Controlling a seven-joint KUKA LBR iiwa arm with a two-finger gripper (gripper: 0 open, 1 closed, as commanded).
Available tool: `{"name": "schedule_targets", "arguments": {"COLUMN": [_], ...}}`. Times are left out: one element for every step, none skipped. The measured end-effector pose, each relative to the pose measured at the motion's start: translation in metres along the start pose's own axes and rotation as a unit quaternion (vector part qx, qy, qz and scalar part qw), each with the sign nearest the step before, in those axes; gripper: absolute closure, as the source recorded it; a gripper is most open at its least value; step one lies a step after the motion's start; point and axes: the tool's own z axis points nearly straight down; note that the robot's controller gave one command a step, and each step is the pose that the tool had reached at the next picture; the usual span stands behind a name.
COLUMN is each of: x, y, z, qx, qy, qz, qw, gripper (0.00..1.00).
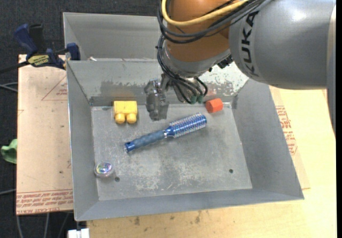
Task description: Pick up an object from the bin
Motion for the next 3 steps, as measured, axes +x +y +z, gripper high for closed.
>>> {"name": "schedule_targets", "arguments": {"x": [0.002, 0.020, 0.008], "y": [0.000, -0.008, -0.012], "z": [0.005, 0.163, 0.192], "qx": [0.000, 0.000, -0.001], "qy": [0.0048, 0.0106, 0.0071], "qz": [0.001, -0.037, -0.038], "qw": [1.0000, 0.9992, 0.9992], "gripper": [0.00, 0.00, 0.00]}}
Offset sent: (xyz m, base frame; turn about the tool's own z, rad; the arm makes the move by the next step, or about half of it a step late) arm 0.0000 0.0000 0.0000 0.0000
